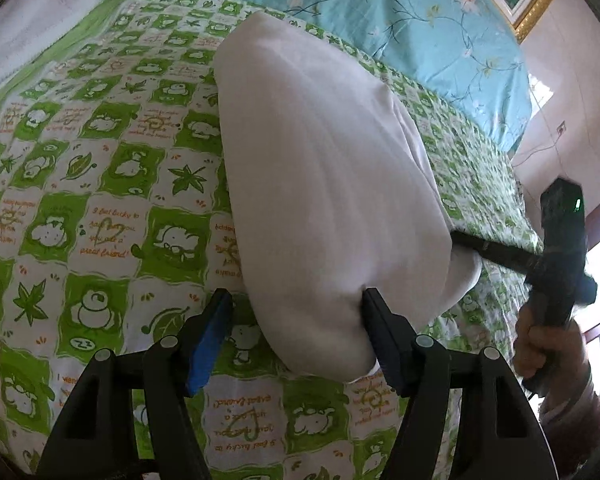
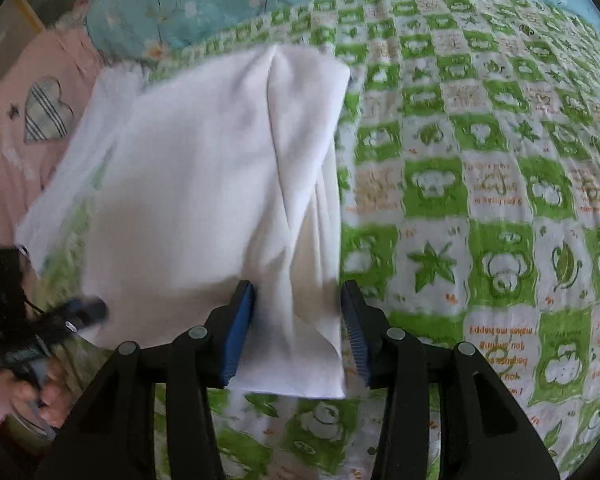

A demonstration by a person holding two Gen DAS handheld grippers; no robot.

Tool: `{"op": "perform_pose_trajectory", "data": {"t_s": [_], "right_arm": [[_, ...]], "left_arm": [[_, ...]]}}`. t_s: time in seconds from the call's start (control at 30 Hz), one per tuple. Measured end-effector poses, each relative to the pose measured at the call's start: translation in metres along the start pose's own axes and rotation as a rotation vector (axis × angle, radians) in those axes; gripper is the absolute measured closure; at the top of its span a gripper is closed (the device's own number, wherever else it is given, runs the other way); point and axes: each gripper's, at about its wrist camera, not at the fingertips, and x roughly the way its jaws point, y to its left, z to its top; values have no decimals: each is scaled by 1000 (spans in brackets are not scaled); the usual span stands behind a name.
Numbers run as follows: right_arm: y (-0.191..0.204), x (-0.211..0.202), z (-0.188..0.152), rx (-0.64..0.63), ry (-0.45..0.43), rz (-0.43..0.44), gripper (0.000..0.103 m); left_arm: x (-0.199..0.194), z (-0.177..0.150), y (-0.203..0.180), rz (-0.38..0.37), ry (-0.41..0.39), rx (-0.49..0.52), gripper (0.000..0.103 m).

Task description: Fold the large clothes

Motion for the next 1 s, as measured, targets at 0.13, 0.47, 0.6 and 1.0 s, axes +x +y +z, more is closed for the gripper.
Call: {"op": "perform_pose_trajectory", "data": {"t_s": [0.13, 0.47, 0.6, 1.0], "right_arm": [[-6, -1, 30, 64, -54, 51, 56], [-25, 54, 88, 208, -45, 172, 86], [-19, 23, 85, 182, -153, 156, 98], [10, -9, 72, 78, -207, 69, 79]], "left_arm": [[1, 0, 3, -12, 2, -21, 35], [-24, 40, 12, 21, -84, -68, 38], [-9, 47, 11, 51, -55, -72, 37], [2, 51, -7, 136, -28, -4, 35]]}}
